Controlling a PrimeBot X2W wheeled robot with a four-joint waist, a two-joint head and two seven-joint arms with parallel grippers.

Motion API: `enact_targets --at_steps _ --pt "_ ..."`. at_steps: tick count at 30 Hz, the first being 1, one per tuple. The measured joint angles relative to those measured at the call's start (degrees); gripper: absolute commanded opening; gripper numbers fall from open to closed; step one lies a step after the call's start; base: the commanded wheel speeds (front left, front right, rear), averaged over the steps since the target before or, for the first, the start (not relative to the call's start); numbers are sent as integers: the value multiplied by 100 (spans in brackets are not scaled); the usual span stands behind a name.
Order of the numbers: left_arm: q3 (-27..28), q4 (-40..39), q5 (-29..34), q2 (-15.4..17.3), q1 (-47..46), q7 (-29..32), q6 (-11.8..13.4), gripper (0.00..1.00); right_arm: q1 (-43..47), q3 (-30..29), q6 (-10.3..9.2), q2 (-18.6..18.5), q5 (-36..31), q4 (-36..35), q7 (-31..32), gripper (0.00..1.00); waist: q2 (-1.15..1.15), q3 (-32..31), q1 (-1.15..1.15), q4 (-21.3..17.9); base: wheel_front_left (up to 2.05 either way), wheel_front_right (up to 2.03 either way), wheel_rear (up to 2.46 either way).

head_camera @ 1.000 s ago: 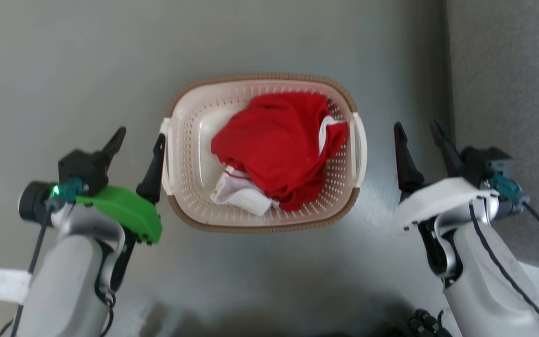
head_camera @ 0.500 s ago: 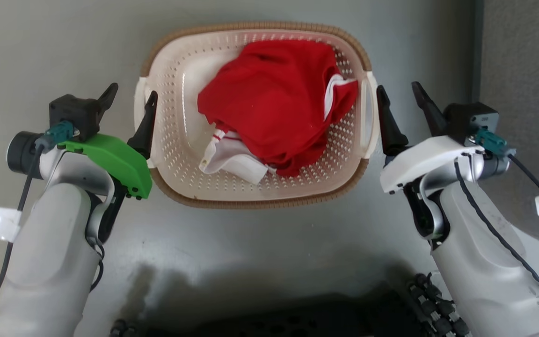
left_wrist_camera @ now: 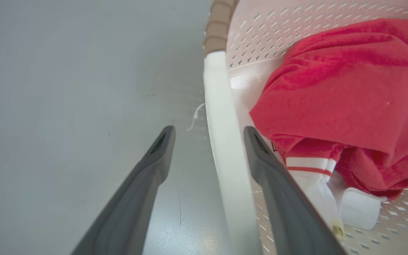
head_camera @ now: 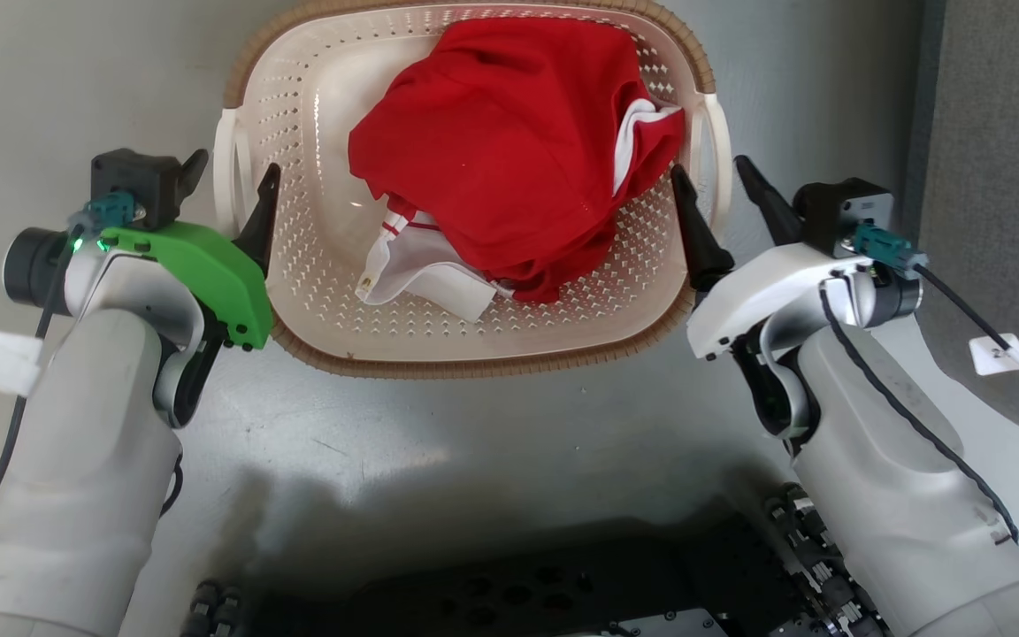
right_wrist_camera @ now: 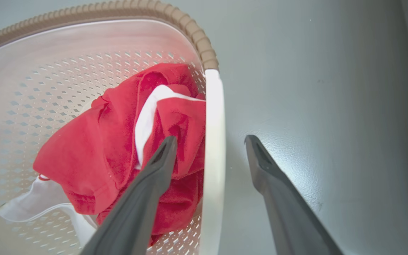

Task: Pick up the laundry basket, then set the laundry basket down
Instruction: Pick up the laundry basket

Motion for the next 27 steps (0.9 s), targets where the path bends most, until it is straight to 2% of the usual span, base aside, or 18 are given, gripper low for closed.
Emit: enact_targets --at_steps 8,17,18,19,20,21,27 --pt "-146 537 -22 -57 -383 70 -123 100 -288 367 2 -4 312 353 77 100 0 77 -1 1 0 0 0" --pt "-168 1144 -412 -205 -720 458 -149 100 -611 671 19 -10 686 695 261 100 0 134 -1 -18 0 0 0" --pt "-165 1194 -485 -205 -747 468 -176 97 -638 708 22 -10 748 737 294 100 0 139 -1 -21 0 0 0" --pt "-156 1254 -558 -205 -767 476 -176 53 -661 749 49 -11 798 766 320 96 0 143 -1 -25 0 0 0" --pt "-159 1300 -590 -202 -787 525 -176 16 -684 784 49 -12 800 791 322 0 0 147 -1 -29 0 0 0" --pt "-162 1335 -594 -201 -801 546 -176 0 -706 808 53 -11 835 816 336 0 0 151 -1 -33 0 0 0" --pt "-208 1450 -713 -315 -925 569 -226 0 -864 903 -41 35 1065 970 379 0 0 166 -1 -55 0 0 0"
